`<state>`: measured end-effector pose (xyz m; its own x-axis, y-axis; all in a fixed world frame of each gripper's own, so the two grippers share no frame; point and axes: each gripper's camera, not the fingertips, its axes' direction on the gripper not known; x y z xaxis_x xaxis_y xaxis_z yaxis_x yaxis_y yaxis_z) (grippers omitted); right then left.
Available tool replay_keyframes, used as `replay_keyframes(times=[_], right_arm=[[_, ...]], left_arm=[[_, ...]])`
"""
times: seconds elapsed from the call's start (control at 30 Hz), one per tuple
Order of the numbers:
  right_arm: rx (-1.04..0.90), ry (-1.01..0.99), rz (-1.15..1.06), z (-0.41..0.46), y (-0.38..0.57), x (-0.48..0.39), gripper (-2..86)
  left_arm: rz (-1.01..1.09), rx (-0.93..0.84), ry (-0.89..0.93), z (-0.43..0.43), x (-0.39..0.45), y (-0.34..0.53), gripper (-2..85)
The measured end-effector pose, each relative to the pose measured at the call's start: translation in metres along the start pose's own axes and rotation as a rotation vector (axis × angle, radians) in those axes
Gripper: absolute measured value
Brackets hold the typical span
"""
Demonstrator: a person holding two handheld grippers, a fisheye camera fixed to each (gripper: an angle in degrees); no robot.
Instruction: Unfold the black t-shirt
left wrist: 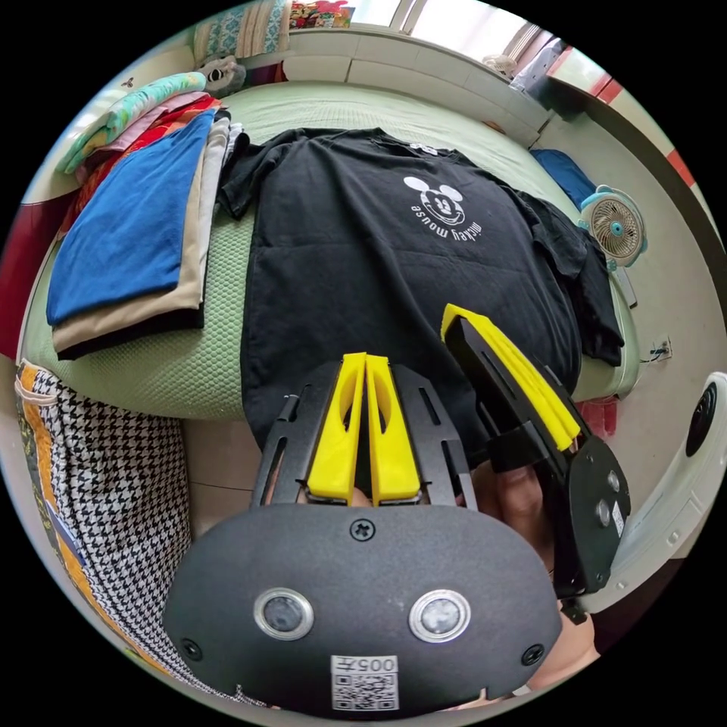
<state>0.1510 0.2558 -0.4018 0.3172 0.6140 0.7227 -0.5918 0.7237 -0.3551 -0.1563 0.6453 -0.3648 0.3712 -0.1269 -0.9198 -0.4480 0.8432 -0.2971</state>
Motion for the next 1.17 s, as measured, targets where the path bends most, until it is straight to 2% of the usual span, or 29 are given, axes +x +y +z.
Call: replay_keyframes(times=[0.5, 0.7, 0.8, 1.0, 1.17], right_arm=[[0.025, -0.024, 0.009, -0.002, -0.019, -0.004, -1.0], [0.012, -0.036, -0.043, 0.001, -0.033, -0.012, -0.9], [0.026, -0.044, -0.081, 0.002, -0.041, -0.018, -0.6], [0.057, -0.147, -0.129, 0.015, -0.066, -0.027, 5.3], [0.146, -0.154, -0.281, 0.026, -0.108, -0.055, 11.0]], left_arm=[[-0.027, 0.029, 0.045, -0.019, -0.034, -0.001, -0.3], [-0.057, 0.174, 0.026, -0.049, -0.063, 0.003, -0.3], [-0.097, 0.178, 0.043, -0.055, -0.088, -0.004, -0.3], [-0.178, 0.274, 0.096, -0.068, -0.145, -0.034, 0.0], [-0.259, 0.325, 0.121, -0.065, -0.182, -0.069, 3.2]])
